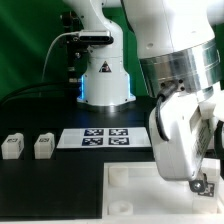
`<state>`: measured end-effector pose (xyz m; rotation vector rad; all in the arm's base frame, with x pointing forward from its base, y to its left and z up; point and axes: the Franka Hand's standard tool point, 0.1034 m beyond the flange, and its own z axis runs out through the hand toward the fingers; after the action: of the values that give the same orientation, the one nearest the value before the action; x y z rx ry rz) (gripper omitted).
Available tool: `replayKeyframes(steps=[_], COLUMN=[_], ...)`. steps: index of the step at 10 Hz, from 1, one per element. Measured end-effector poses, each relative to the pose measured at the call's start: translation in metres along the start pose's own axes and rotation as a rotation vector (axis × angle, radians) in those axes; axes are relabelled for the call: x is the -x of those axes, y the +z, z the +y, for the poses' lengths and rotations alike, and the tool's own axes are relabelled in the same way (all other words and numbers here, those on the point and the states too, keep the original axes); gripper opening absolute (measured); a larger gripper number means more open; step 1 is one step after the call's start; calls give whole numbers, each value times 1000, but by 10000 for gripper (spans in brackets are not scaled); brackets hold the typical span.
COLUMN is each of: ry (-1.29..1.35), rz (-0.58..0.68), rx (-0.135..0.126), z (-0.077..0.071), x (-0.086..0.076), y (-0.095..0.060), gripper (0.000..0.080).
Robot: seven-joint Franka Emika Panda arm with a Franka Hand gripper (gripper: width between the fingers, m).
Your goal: Assemble one leg
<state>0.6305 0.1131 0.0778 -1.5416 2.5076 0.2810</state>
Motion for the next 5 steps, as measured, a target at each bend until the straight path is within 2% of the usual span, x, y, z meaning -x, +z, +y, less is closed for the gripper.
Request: replayKeyframes(steps=[1,3,4,5], ry=[-9,-23,-26,-29], rz=[-4,-20,-23,-22], rx=[0,-16,-7,-6], z=[5,9,10,11], x=[5,14,17,16], y=[-6,-26,-32,-30], gripper=[626,642,649,649])
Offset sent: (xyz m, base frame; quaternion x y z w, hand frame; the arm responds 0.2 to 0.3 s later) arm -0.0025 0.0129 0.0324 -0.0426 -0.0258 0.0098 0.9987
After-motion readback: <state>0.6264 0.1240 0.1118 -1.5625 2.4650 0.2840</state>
